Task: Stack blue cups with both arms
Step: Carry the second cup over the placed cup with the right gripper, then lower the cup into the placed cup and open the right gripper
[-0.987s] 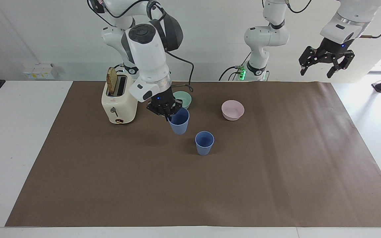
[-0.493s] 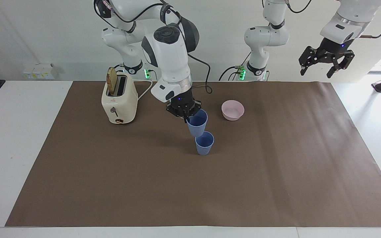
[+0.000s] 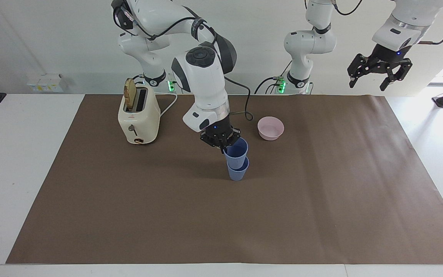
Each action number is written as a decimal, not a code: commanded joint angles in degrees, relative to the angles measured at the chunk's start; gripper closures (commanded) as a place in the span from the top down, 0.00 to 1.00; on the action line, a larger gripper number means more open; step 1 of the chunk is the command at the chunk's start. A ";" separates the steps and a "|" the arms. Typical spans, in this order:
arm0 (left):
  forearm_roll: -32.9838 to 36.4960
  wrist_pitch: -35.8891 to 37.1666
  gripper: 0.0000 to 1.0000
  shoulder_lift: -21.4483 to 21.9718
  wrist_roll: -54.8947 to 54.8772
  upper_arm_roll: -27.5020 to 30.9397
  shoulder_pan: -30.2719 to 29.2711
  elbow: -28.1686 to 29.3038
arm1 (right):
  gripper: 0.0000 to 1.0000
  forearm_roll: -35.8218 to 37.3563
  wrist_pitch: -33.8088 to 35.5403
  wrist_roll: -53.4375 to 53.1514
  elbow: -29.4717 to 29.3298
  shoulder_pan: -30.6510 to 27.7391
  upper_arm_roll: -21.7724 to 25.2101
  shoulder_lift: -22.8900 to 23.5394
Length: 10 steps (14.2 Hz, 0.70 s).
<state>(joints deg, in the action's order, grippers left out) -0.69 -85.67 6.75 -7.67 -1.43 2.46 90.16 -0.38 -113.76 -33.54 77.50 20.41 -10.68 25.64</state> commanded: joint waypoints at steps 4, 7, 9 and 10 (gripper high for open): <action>0.77 0.68 1.00 0.73 -0.33 -0.41 -0.61 0.36 | 0.00 -0.06 -0.84 -3.11 -0.43 1.04 -0.13 1.34; 0.77 0.68 1.00 0.73 -0.33 -0.41 -0.61 0.37 | 0.00 0.29 -0.93 -3.02 0.37 0.69 -0.13 1.34; 0.77 0.68 1.00 0.73 -0.33 -0.41 -0.52 0.45 | 0.00 0.82 -1.02 -3.11 0.63 1.03 -0.13 1.86; 0.77 0.68 1.00 0.73 -0.24 -0.41 -0.52 0.45 | 0.00 0.91 -1.28 -3.11 0.72 1.04 -0.13 2.48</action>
<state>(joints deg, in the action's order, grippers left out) -0.69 -85.67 6.75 -7.67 -1.43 2.46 90.17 -0.40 -113.88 -35.41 77.96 21.48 -10.54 27.18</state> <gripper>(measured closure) 0.000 0.956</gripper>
